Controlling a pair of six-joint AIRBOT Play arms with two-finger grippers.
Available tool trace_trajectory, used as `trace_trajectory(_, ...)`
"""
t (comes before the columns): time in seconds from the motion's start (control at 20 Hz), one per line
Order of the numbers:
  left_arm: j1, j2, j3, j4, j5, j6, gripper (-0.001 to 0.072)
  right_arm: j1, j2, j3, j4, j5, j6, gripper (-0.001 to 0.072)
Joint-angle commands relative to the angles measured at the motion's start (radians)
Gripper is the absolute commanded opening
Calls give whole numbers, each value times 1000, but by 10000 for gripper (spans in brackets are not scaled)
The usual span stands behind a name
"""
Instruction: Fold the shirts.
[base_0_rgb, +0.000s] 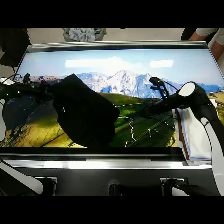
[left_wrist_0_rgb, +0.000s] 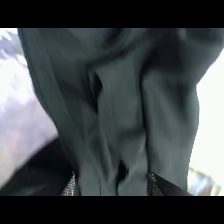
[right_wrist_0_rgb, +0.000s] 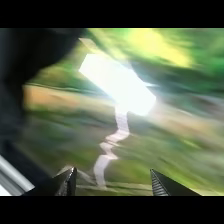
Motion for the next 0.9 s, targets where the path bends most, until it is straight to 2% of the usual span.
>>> trace_trajectory(0.0,-2,51,13,195,-217,48,535,52,-76,-27,211,11,-93,634)
trace_trajectory(0.05,-5,102,-54,283,-242,52,535,92,-108,-27,228,1,-109,651)
trace_trajectory(0.1,-5,166,-167,324,-234,62,535,134,-139,-27,252,-12,-137,693)
trace_trajectory(0.15,-1,235,-303,322,-193,69,536,168,-165,-27,273,-25,-166,695)
trace_trajectory(0.25,-5,395,-635,249,-53,101,536,222,-211,-27,278,-50,-171,699)
trace_trajectory(0.35,-17,539,-926,111,61,198,538,257,-245,-27,285,-64,-171,694)
trace_trajectory(0.45,-42,634,-1112,11,125,239,656,285,-266,-27,292,-81,-172,693)
trace_trajectory(0.65,-173,666,-1242,-118,217,254,642,295,-272,-27,305,-130,-163,684)
trace_trajectory(0.75,-266,663,-1241,-144,319,228,597,308,-274,-27,306,-151,-136,679)
trace_trajectory(0.85,-314,659,-1237,-158,416,201,594,336,-287,-27,304,-187,-128,668)
